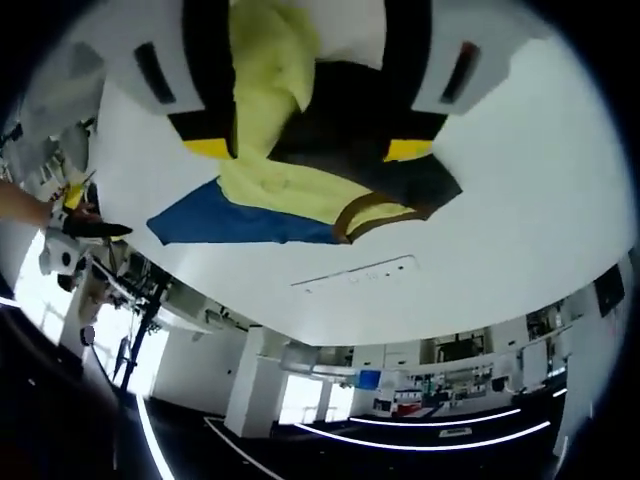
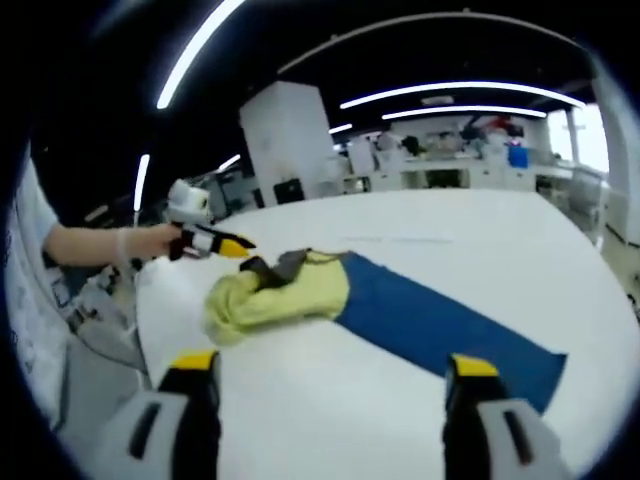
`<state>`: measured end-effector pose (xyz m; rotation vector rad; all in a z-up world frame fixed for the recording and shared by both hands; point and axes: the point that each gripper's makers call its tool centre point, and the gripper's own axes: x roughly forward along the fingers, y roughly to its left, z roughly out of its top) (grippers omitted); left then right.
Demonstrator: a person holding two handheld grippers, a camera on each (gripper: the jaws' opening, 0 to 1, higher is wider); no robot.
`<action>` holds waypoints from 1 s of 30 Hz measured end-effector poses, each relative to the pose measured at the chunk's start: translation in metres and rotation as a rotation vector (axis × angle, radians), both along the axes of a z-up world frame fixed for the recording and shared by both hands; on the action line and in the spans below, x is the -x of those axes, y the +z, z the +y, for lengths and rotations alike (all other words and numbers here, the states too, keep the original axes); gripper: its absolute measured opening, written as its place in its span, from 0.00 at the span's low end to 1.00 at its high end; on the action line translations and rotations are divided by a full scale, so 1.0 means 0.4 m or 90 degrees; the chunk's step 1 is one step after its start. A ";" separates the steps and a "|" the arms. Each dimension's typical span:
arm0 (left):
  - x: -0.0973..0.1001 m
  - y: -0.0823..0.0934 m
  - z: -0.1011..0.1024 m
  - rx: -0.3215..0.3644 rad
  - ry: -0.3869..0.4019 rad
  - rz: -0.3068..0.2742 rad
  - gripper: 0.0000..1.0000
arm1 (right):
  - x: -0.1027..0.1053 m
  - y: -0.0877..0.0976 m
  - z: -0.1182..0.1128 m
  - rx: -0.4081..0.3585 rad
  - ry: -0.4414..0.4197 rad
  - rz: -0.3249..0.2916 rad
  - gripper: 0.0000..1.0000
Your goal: Fold the garment on the visible template until the final outline fits inside the template.
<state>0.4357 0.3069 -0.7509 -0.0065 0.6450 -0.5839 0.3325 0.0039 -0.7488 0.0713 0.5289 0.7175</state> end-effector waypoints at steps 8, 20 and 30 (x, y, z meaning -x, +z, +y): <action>0.028 -0.066 0.137 -0.052 0.047 0.020 0.48 | 0.006 -0.006 -0.004 0.000 -0.003 0.005 0.93; 0.059 -0.117 0.160 -0.102 0.008 0.029 0.32 | 0.016 -0.022 -0.012 -0.005 -0.015 0.017 0.93; 0.060 -0.152 0.125 -0.020 0.065 0.091 0.02 | 0.029 -0.027 -0.020 -0.004 -0.022 0.022 0.92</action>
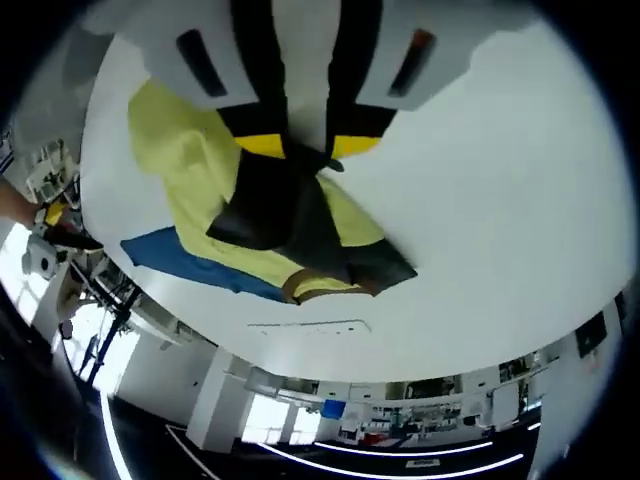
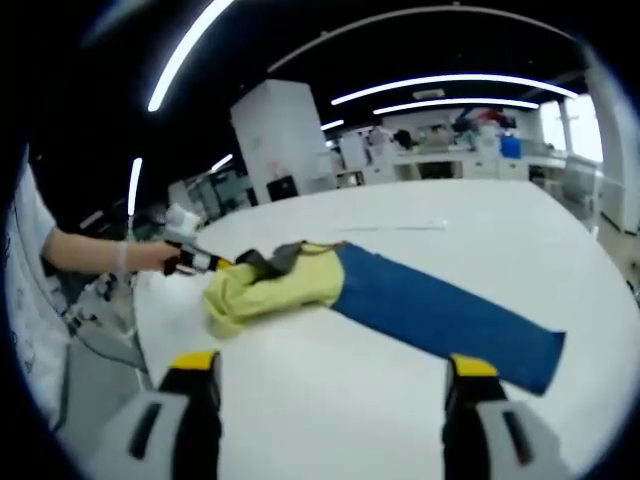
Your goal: Fold the garment on the visible template until the final outline fits inside the template.
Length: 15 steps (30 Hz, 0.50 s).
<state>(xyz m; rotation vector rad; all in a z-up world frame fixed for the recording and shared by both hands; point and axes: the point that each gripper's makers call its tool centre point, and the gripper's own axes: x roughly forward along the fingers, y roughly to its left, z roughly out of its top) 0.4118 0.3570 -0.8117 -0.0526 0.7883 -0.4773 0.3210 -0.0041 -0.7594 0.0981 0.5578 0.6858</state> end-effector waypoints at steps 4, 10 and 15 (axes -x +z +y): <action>0.004 0.007 -0.018 0.006 0.010 -0.002 0.00 | 0.001 -0.001 -0.004 0.001 -0.002 0.001 0.92; -0.016 0.075 -0.018 -0.013 -0.002 -0.056 0.00 | -0.002 0.002 0.001 -0.003 -0.002 -0.001 0.92; -0.045 0.151 -0.022 -0.030 -0.022 -0.114 0.00 | -0.005 0.002 0.011 -0.007 0.003 -0.002 0.92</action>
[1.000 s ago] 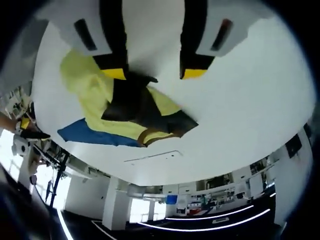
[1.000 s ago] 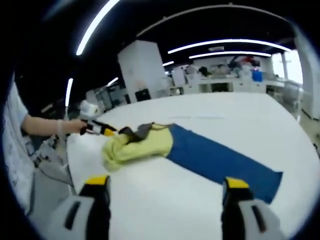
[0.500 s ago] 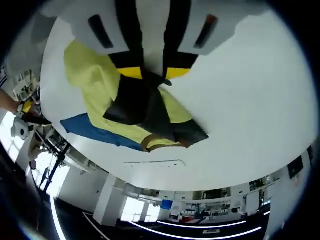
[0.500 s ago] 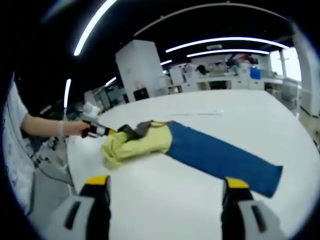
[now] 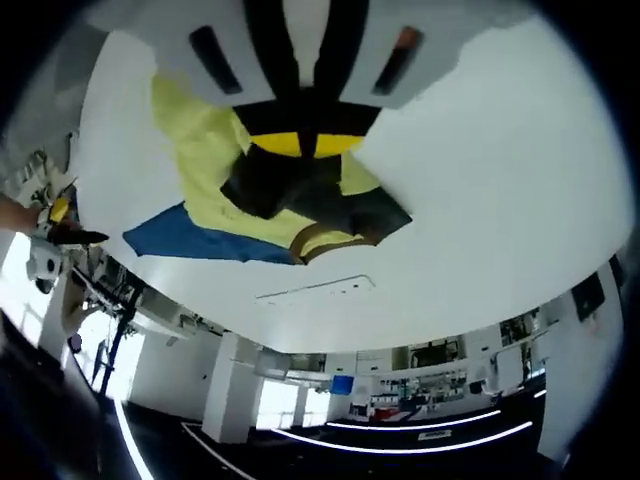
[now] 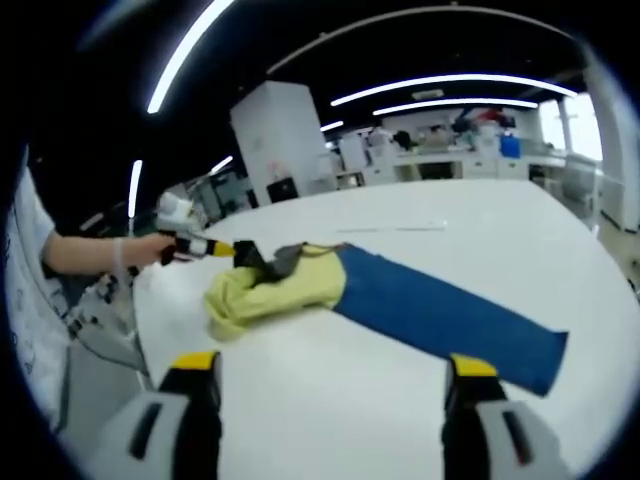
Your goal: Fold the garment on the visible template until the final outline fits inside the template.
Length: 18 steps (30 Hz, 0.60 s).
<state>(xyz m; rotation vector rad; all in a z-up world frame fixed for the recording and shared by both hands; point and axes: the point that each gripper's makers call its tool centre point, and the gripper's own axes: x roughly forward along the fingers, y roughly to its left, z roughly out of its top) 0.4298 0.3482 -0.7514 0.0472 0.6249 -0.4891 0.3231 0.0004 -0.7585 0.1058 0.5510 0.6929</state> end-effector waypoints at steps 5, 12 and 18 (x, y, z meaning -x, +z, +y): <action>0.022 0.043 -0.047 -0.017 -0.032 -0.040 0.00 | 0.001 -0.002 0.006 -0.002 0.003 0.000 0.92; 0.113 0.000 -0.141 -0.033 -0.085 -0.050 0.00 | 0.009 -0.008 0.004 -0.005 -0.002 0.003 0.92; 0.165 -0.070 -0.162 -0.040 -0.095 -0.019 0.00 | 0.015 -0.014 0.000 -0.004 -0.002 0.007 0.92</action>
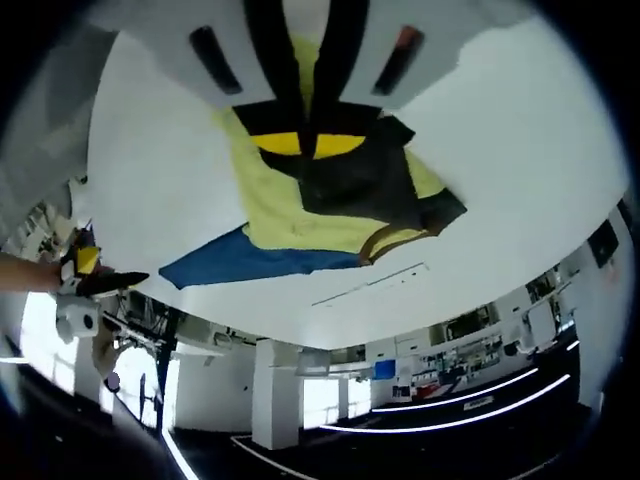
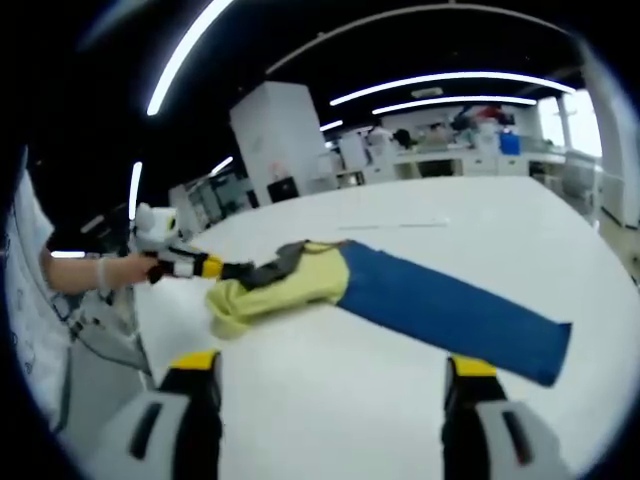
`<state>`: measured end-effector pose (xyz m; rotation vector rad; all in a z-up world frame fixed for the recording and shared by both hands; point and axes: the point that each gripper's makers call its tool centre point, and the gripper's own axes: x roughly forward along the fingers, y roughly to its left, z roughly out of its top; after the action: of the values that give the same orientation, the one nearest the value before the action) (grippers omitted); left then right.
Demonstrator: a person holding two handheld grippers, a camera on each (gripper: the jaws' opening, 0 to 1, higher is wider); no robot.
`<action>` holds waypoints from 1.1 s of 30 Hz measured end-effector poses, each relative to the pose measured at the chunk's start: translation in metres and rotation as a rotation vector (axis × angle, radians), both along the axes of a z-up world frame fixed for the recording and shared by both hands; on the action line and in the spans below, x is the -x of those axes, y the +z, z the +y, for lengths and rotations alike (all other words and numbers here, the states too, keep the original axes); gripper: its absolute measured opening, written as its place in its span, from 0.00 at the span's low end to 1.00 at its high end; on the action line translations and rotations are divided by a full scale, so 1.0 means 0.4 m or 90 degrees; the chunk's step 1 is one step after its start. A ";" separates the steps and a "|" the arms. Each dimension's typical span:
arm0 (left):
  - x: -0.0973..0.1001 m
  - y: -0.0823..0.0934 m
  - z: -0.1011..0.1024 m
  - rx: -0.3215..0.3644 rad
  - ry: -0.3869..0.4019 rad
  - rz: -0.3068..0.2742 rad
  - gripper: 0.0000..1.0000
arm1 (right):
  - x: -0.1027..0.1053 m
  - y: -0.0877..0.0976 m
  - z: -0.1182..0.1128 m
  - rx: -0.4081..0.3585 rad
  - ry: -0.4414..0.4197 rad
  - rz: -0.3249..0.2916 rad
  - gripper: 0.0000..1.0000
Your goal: Fold the garment on the visible template until the final outline fits inside the template.
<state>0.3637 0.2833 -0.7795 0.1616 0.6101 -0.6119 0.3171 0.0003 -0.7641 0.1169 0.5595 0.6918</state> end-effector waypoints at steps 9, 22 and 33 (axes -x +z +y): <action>0.005 0.004 0.017 0.017 0.014 0.013 0.00 | -0.003 0.004 -0.001 -0.004 -0.004 -0.003 0.92; -0.007 0.047 0.089 0.117 0.111 0.034 0.19 | 0.006 0.000 0.017 -0.008 0.006 -0.001 0.92; -0.059 0.023 0.171 0.139 0.186 0.078 0.19 | 0.006 -0.005 0.004 -0.006 0.002 0.001 0.92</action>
<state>0.3874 0.3517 -0.7702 -0.1690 0.6657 -0.4035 0.3146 0.0020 -0.7660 0.1249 0.5583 0.6978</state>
